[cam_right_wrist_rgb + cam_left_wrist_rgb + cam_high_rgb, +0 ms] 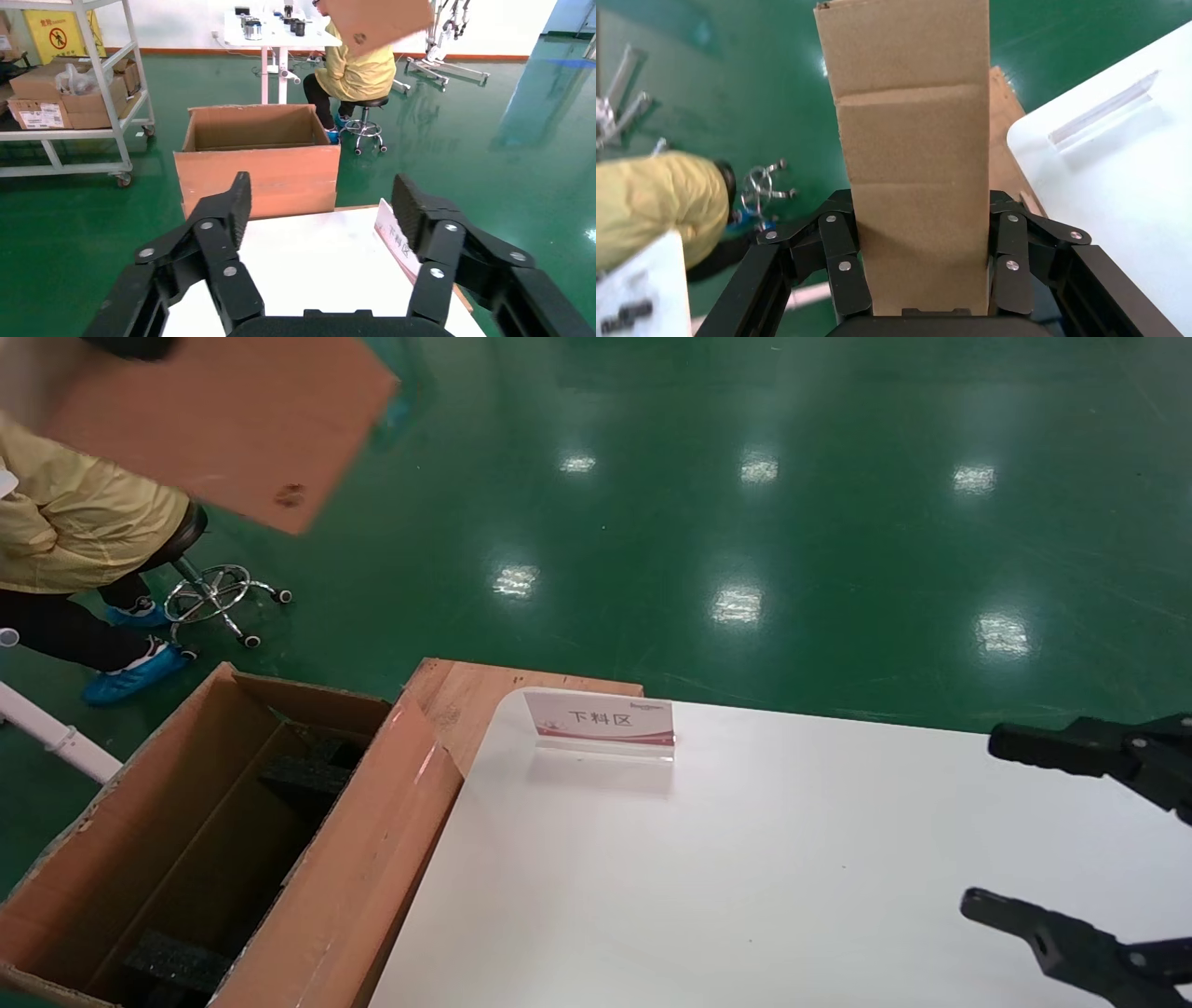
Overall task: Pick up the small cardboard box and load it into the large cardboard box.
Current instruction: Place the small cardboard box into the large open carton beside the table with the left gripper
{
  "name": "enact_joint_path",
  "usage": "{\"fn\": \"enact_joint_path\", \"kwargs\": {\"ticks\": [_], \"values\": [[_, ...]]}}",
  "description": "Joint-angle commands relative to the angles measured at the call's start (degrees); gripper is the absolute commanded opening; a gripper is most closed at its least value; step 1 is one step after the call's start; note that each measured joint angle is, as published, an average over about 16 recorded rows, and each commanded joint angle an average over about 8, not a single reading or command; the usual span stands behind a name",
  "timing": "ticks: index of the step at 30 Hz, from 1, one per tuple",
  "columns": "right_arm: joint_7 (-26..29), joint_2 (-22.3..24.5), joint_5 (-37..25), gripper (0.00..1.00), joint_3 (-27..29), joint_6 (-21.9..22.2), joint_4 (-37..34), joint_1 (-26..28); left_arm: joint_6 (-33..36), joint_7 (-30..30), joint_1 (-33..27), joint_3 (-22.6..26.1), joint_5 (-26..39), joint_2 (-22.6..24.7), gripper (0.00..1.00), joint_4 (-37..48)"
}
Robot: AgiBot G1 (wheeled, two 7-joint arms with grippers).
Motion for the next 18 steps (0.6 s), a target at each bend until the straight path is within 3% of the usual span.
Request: {"fn": "enact_joint_path", "kwargs": {"ticks": [1, 11, 18], "values": [[0.0, 0.0, 0.0, 1.0, 0.0, 0.0, 0.0, 0.0, 1.2, 0.8, -1.7, 1.0, -0.1, 0.4, 0.0, 1.9], [0.0, 0.0, 0.0, 1.0, 0.0, 0.0, 0.0, 0.0, 1.5, 4.1, -2.4, 13.8, -1.9, -0.8, 0.0, 7.0], [0.0, 0.0, 0.0, 1.0, -0.1, 0.0, 0.0, 0.0, 1.4, 4.1, -2.1, 24.8, -7.7, -2.9, 0.0, 8.1]]}}
